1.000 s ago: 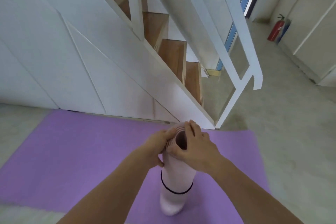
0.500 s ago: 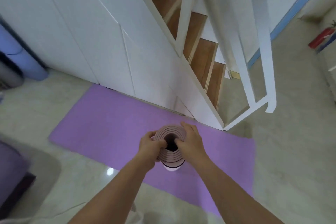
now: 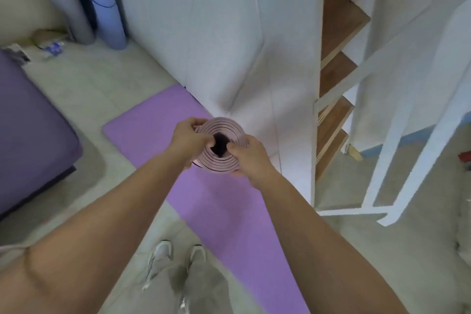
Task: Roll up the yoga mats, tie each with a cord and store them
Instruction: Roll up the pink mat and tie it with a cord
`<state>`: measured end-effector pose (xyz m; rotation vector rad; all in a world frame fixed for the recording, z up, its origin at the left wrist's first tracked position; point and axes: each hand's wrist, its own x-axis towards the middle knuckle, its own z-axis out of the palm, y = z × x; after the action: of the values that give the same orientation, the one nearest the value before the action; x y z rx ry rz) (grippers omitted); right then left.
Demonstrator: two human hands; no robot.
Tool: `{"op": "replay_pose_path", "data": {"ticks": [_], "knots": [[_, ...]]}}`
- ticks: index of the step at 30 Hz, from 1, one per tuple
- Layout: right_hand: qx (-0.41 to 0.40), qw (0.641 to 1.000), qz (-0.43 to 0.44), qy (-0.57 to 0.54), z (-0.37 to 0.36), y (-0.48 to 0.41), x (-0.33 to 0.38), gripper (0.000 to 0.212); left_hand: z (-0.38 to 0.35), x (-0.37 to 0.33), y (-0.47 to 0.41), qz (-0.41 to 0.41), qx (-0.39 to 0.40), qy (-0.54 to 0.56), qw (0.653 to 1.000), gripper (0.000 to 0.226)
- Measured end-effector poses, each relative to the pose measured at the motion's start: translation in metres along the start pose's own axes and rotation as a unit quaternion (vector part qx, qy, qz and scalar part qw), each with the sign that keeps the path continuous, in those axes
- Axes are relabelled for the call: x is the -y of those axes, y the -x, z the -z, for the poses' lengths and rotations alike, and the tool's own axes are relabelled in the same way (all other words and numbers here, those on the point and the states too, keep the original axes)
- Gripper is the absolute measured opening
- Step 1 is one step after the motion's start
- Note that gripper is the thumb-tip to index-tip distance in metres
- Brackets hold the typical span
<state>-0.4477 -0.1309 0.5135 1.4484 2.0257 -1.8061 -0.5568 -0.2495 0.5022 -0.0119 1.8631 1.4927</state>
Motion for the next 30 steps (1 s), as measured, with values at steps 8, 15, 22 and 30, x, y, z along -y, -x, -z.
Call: {"op": "replay_pose_path", "data": {"ticks": [8,15,22,30], "knots": [[0.078,0.996,0.011,0.03,-0.06,-0.03,0.056,0.031,0.063,-0.022,-0.025,0.012,-0.103,0.027,0.994,0.049],[0.157,0.987,0.039,0.016,-0.122,-0.029,0.133,0.028,0.147,-0.082,-0.011,0.003,-0.147,0.033,0.989,0.046],[0.179,0.979,0.093,0.018,-0.191,-0.029,0.219,0.029,0.229,-0.137,-0.03,-0.015,-0.194,0.029,0.981,0.034],[0.14,0.981,0.127,0.049,-0.306,-0.108,0.331,0.017,0.343,-0.194,-0.143,-0.011,-0.193,0.067,0.979,0.016]]}}
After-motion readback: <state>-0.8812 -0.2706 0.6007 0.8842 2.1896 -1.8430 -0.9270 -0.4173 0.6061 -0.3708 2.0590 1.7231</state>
